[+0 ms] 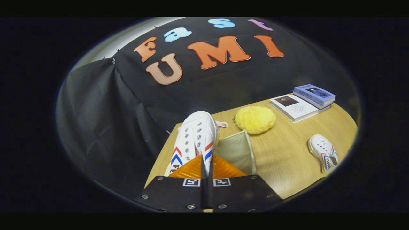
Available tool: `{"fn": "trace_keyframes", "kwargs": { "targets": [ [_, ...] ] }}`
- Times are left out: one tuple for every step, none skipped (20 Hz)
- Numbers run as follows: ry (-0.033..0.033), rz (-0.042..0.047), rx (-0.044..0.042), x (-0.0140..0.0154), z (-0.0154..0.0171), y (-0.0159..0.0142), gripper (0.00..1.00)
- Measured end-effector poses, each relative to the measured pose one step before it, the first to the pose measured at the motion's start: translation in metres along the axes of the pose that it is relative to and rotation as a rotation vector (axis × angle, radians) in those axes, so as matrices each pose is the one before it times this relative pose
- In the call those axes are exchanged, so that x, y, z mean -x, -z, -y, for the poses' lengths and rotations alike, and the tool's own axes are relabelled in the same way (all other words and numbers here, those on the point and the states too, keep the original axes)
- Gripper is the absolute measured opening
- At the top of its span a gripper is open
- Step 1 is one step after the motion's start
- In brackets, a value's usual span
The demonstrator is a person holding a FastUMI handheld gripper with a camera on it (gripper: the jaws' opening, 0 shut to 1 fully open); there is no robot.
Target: Open the storage box then place both shoes into the box .Put the left shoe in first, then the right shoe, with the right side of both shoes facing outward in a uniform manner.
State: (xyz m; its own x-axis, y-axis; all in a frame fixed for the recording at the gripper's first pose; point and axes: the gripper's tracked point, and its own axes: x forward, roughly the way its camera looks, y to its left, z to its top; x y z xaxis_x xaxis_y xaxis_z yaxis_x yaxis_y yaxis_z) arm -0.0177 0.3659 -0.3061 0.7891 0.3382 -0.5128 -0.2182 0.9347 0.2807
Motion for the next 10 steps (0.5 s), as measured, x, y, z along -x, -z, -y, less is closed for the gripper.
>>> {"fn": "trace_keyframes", "kwargs": {
  "targets": [
    [-0.00597,-0.01297,0.00934,-0.00305,-0.00594,0.00742,0.00],
    [-0.00606,-0.01213,0.01394,-0.00138,-0.00410,0.00684,0.00],
    [-0.00366,-0.00389,0.01934,-0.00338,-0.00227,0.00382,0.00],
    [0.00275,0.00785,0.02271,-0.00026,-0.00109,0.00134,0.00],
    [0.00840,0.00830,0.01243,-0.00056,-0.00053,0.00231,0.00],
    [0.00566,-0.00337,0.00653,0.00109,-0.00192,0.00373,0.00],
    [0.00091,-0.00867,0.00041,-0.00323,0.00268,0.00440,0.00],
    [-0.00083,-0.00961,-0.00386,0.00058,0.00077,0.00378,0.00],
    [-0.00032,-0.00898,-0.00294,0.00100,-0.00090,0.00304,0.00],
    [0.00053,-0.01105,0.00188,0.00141,-0.00046,0.00319,0.01]
  ]
}}
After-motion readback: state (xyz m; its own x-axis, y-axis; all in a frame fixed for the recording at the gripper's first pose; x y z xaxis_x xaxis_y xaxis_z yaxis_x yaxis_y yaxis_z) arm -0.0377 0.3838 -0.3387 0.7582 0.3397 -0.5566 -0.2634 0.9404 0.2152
